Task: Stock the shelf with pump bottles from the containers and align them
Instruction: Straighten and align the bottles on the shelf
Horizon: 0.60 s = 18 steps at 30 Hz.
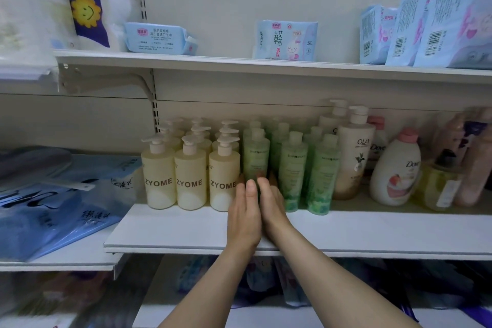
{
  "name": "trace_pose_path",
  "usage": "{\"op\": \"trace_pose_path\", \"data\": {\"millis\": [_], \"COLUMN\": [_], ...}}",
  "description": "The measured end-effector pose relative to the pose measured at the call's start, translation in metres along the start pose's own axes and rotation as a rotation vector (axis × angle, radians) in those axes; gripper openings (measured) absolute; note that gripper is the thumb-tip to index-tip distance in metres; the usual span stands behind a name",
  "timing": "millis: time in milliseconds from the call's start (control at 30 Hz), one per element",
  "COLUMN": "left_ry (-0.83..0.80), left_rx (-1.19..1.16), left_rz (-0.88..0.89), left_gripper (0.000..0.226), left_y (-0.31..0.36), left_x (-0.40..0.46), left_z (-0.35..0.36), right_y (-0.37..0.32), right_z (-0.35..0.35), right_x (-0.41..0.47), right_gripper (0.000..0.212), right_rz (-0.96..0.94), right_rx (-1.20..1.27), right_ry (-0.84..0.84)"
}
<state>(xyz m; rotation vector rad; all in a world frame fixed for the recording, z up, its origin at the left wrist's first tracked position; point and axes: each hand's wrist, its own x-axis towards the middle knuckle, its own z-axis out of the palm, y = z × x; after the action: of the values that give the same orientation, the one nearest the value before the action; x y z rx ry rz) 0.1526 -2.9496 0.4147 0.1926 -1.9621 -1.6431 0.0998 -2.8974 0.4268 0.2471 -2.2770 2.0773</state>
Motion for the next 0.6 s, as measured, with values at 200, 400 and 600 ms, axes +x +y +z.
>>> {"op": "trace_pose_path", "data": {"millis": [200,400,600], "left_ry": [-0.001,-0.007,0.022], "left_rx": [0.004,0.041,0.045], "left_rz": [0.017,0.008,0.007], "left_gripper": [0.05,0.027,0.038], "left_y": [0.003,0.0041,0.0044], "left_x": [-0.0026,-0.0025,-0.0013], "left_z": [-0.0016,-0.0021,-0.0007], "right_y": [0.0007,0.0001,-0.0013], "right_z": [-0.0001,0.0006,-0.0011], "right_x": [0.0002,-0.0007,-0.0004], "right_gripper": [0.06,0.057,0.04], "right_rz": [-0.027,-0.031,-0.04], "right_rx": [0.013,-0.035,-0.098], "right_ry": [-0.006,0.025,0.037]}}
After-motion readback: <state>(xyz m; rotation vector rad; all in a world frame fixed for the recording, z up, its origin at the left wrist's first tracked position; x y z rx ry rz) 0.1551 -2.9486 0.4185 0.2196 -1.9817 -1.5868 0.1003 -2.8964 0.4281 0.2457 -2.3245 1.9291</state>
